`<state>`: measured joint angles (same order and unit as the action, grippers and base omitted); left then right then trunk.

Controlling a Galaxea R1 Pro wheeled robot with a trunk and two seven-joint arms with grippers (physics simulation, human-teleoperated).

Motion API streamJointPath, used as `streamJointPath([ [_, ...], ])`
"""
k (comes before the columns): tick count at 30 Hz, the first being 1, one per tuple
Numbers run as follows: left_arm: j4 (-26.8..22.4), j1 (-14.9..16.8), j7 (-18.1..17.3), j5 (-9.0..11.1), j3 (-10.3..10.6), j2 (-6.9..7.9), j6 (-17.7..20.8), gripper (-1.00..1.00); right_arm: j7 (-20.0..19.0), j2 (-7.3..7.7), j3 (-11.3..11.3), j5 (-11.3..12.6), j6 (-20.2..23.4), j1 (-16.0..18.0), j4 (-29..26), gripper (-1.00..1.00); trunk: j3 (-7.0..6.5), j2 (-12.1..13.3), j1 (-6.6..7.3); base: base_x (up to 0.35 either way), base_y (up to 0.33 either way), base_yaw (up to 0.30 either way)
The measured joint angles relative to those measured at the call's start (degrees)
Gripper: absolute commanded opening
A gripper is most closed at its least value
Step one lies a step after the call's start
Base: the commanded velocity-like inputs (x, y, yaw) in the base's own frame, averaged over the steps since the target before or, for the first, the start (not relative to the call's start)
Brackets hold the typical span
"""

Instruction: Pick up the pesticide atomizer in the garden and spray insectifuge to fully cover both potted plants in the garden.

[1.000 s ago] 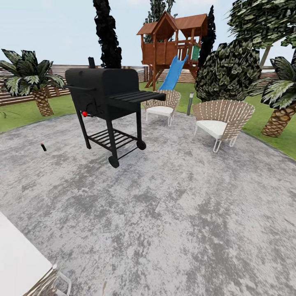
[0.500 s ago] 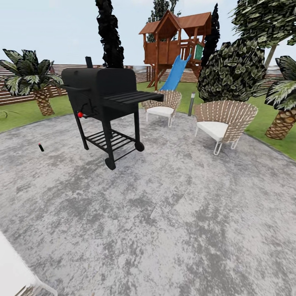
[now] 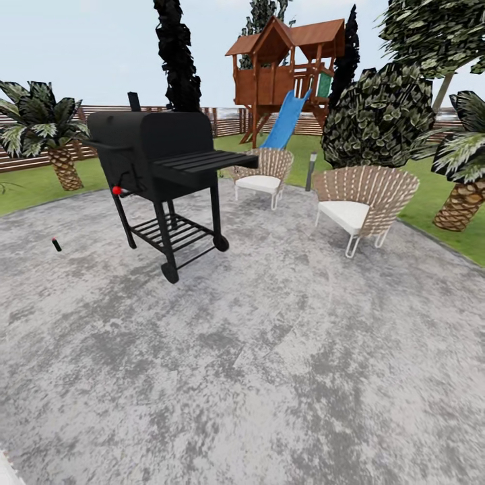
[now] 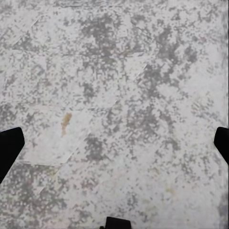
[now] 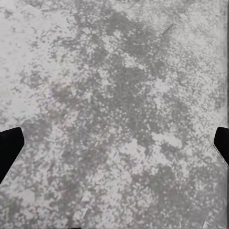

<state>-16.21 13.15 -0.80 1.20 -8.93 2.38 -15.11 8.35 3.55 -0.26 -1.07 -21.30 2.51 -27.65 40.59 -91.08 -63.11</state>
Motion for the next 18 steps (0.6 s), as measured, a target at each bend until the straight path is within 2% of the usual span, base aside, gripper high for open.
streamJointPath([
  [4,0.0,0.0,0.0,0.0,0.0,0.00,0.0,1.00,0.0,-0.04,0.0,0.0,-0.1,0.0,0.0,1.00,0.00,0.0,0.00,0.178,-0.223,0.146],
  [18,0.0,0.0,0.0,0.0,0.0,0.00,0.0,1.00,0.0,-0.12,0.0,0.0,0.0,0.0,0.1,1.00,0.00,0.0,0.00,0.178,-0.219,0.271],
])
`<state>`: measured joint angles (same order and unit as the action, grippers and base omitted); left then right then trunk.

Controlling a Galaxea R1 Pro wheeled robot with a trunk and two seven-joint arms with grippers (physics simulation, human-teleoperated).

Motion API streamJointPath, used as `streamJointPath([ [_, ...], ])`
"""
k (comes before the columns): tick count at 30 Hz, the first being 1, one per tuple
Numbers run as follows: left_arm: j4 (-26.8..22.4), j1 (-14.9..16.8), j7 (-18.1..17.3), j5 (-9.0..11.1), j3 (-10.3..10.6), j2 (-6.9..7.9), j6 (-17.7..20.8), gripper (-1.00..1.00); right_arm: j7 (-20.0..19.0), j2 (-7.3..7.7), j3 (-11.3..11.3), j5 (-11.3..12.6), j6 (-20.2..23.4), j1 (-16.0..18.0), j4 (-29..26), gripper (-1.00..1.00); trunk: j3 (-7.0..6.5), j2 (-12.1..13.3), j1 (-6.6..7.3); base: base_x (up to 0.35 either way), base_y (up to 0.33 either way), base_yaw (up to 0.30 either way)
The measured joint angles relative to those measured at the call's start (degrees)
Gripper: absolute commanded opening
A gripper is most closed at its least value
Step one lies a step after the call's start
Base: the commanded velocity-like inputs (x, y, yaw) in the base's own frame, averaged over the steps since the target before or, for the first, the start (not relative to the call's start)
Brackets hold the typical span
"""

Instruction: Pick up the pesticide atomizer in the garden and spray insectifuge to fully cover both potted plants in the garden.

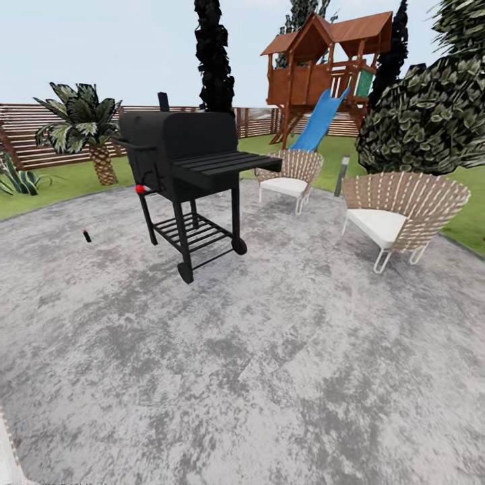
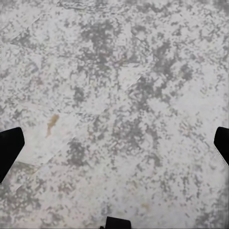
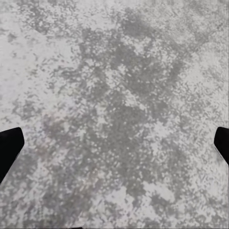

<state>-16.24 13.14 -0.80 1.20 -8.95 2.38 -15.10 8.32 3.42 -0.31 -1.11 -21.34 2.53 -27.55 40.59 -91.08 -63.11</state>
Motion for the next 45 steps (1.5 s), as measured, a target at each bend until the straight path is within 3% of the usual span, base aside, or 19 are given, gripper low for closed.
streamJointPath([
  [10,0.0,0.0,0.0,0.1,-0.1,0.21,0.0,1.00,0.0,-0.09,0.0,-0.6,0.0,0.0,0.0,1.00,0.00,0.0,0.02,0.261,-0.131,0.276],
  [45,0.0,-0.1,0.0,0.1,-0.1,0.79,0.0,1.00,-0.1,-0.09,0.0,-0.7,-0.1,0.0,0.0,1.00,0.00,0.0,0.02,0.337,-0.002,0.276],
])
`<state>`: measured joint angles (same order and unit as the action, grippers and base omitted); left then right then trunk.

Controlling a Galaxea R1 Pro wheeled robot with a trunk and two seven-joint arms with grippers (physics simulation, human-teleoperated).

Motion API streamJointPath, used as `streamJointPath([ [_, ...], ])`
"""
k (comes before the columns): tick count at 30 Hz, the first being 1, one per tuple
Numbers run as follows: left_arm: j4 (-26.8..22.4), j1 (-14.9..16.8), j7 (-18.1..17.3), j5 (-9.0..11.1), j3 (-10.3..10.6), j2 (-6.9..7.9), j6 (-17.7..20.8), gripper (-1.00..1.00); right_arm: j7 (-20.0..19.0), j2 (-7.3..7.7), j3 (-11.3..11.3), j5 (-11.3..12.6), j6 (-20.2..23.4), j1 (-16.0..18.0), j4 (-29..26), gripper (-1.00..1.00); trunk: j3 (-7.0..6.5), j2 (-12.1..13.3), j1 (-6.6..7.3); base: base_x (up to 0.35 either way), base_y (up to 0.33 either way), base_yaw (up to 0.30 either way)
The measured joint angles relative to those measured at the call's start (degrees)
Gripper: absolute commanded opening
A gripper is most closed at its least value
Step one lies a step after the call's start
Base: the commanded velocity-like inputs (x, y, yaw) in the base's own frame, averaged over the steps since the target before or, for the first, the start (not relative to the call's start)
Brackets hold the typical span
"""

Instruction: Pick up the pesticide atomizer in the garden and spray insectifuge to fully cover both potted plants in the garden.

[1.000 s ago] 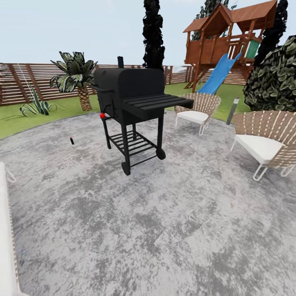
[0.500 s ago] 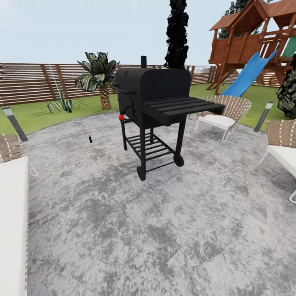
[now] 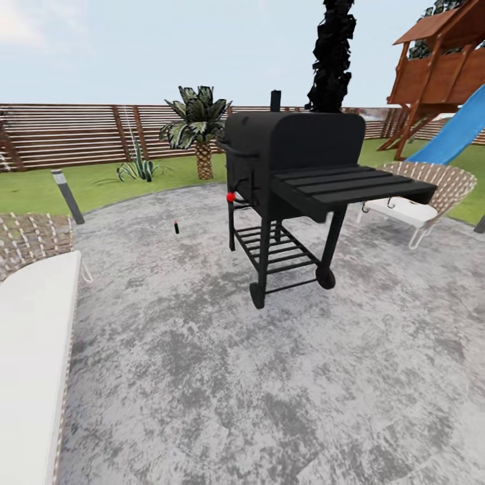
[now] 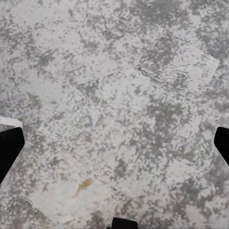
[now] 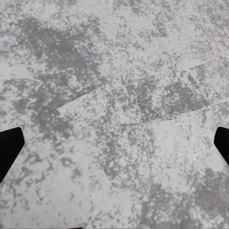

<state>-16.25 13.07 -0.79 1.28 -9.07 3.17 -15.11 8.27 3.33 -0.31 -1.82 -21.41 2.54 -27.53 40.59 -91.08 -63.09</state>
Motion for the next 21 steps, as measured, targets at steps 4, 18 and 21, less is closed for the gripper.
streamJointPath([
  [4,0.0,0.0,0.0,0.0,0.0,0.00,0.0,1.00,0.0,0.00,0.0,0.0,0.0,0.0,0.0,1.00,0.00,0.0,0.00,0.337,0.000,0.277],
  [18,0.0,0.0,0.0,0.1,-0.1,0.09,-0.1,1.00,0.0,0.00,0.0,0.0,0.0,0.0,0.0,1.00,0.00,0.0,0.00,0.337,0.000,0.277],
  [21,0.0,0.0,0.0,0.1,-0.1,0.09,-0.1,1.00,0.0,0.00,0.0,0.0,0.0,0.0,0.0,1.00,0.00,0.0,0.00,0.337,0.000,0.277],
])
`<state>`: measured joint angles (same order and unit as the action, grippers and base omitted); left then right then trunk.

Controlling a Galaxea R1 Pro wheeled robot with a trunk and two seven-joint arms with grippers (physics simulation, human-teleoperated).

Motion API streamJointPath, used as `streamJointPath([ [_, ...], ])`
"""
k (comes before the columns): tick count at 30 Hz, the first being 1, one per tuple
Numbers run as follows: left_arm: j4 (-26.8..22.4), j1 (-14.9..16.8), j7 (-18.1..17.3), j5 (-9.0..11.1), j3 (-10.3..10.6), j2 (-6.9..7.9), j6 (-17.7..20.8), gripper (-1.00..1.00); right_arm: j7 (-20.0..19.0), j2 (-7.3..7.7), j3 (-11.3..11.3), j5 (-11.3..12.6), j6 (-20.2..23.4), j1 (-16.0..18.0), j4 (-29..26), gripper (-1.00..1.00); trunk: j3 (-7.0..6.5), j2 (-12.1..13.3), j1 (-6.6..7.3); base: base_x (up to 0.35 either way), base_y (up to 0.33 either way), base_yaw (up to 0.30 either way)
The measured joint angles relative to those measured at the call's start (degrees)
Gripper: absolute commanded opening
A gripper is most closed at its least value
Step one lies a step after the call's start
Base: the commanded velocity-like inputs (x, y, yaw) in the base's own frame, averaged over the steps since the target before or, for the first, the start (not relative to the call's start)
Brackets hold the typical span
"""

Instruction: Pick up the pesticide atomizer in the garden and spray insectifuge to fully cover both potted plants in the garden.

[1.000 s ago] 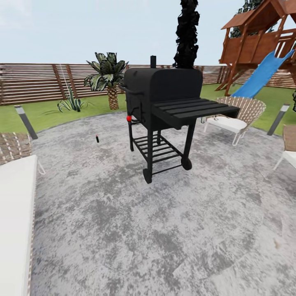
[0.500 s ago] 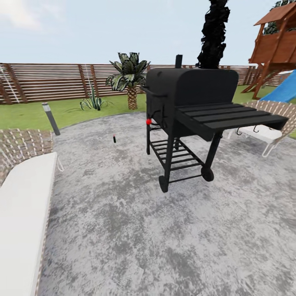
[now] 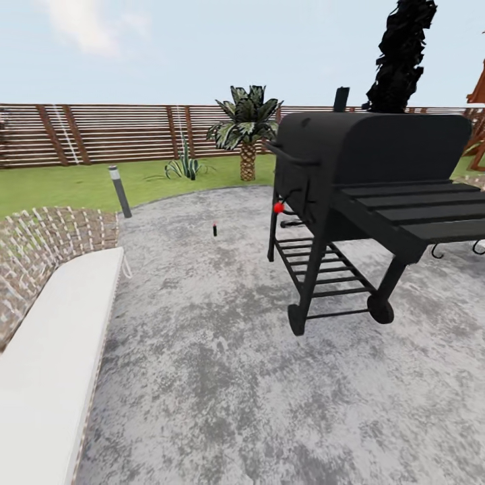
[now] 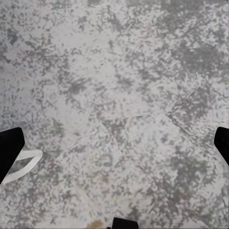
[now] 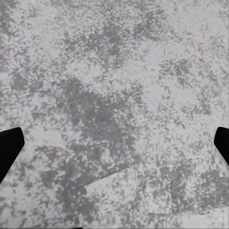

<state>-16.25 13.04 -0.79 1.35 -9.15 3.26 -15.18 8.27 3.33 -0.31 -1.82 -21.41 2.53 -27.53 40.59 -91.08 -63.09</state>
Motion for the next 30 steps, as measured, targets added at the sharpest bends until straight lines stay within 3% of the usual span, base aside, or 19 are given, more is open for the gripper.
streamJointPath([
  [14,0.0,0.0,0.0,0.0,0.0,0.00,0.0,1.00,0.0,0.00,0.0,0.0,0.0,0.0,0.0,1.00,0.00,0.0,0.00,0.337,0.000,0.266],
  [30,0.0,0.0,0.0,-0.1,0.1,0.00,0.0,1.00,0.0,0.08,0.1,0.0,0.1,0.0,0.1,1.00,0.00,0.0,0.00,0.337,0.000,0.021],
])
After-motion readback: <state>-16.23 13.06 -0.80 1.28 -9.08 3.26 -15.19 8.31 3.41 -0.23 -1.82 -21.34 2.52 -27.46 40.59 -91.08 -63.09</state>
